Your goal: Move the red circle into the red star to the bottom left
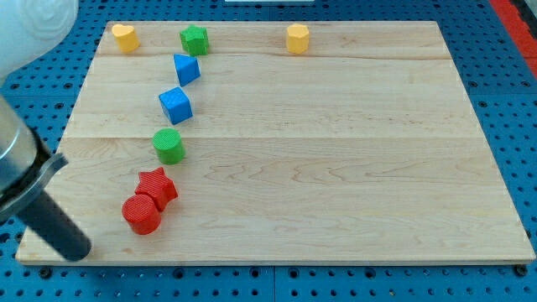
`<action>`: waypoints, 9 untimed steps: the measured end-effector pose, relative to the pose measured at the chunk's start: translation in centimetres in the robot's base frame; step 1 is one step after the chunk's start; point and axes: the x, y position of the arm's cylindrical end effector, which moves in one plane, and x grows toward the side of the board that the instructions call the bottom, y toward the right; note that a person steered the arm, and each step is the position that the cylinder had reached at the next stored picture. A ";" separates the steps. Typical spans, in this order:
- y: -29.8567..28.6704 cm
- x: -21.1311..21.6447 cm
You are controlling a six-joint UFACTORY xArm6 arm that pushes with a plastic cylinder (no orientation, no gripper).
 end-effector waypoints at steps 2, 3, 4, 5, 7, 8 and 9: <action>4.4 0.2; 4.4 0.7; 4.4 0.8; 4.3 0.7; 8.2 1.6; 8.2 1.6; 13.3 1.6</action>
